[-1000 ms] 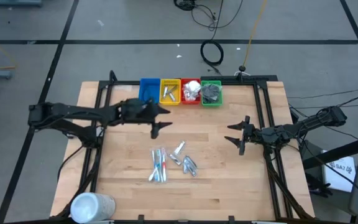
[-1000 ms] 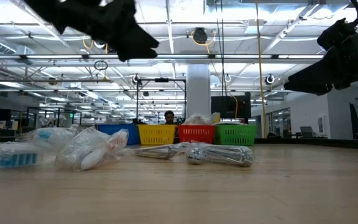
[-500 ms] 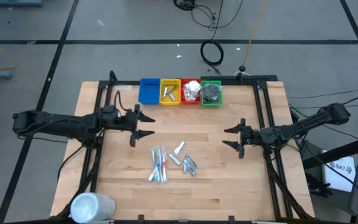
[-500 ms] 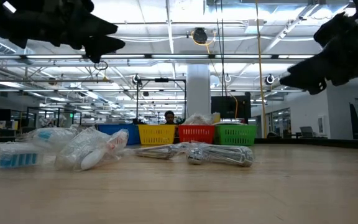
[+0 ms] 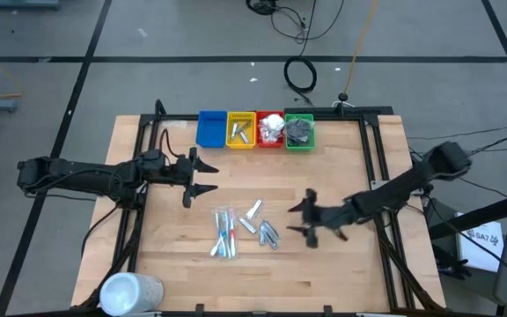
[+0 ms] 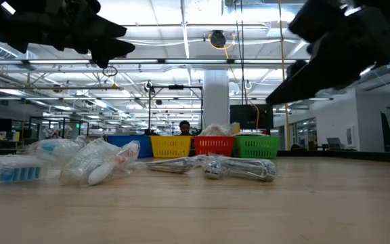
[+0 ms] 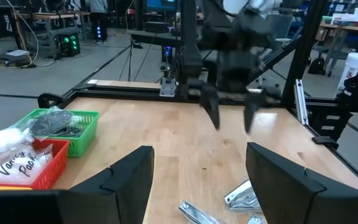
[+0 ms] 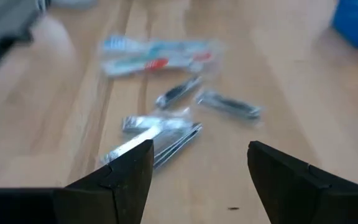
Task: Pick & Place Travel size toiletries
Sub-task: Put the nail cutter into the yellow bin
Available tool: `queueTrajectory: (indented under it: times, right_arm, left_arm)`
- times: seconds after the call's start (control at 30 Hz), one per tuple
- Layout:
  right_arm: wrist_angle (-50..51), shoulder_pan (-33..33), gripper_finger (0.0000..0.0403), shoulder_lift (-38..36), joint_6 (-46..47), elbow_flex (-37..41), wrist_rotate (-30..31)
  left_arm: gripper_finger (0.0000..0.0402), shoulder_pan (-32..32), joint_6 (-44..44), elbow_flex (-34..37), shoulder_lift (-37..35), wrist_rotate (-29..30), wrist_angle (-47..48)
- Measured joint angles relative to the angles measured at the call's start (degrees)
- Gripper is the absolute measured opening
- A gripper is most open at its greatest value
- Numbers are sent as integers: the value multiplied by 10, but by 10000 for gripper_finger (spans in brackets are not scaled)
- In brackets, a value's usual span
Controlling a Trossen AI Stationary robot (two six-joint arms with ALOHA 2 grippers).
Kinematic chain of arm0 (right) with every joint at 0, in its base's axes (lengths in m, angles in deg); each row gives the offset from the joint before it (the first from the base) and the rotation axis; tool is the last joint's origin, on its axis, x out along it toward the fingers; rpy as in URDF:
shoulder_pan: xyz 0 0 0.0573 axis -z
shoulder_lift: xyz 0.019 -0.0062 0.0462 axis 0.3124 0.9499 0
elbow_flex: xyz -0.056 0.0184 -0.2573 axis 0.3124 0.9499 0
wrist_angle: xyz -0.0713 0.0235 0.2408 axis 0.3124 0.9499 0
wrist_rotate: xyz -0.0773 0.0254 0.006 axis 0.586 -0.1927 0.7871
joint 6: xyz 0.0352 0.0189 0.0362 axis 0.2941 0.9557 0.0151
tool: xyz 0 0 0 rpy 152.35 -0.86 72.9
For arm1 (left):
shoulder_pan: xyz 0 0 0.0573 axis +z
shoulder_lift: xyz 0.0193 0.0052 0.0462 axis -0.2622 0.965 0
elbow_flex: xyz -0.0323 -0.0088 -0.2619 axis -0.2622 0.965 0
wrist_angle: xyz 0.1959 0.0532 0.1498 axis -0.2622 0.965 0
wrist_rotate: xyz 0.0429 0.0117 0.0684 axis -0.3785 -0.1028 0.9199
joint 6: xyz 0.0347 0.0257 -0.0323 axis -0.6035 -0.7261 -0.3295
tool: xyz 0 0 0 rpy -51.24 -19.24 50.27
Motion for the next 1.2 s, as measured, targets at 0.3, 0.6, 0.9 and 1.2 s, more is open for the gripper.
queueTrajectory:
  times: [0.3, 0.6, 0.9, 1.2]
  right_arm:
    - [7, -3, 247, 172, 18, -101, 7]
    - [-23, 5, 247, 233, 64, -106, 4]
    - [31, 7, 247, 230, 66, -107, 25]
    - [125, 10, 247, 194, 69, -107, 59]
  left_arm:
    - [251, 0, 7, 0, 0, 0, 0]
    - [251, 0, 6, 0, 0, 0, -3]
    - [251, 0, 6, 0, 0, 0, -4]
    - [251, 0, 6, 0, 0, 0, -4]
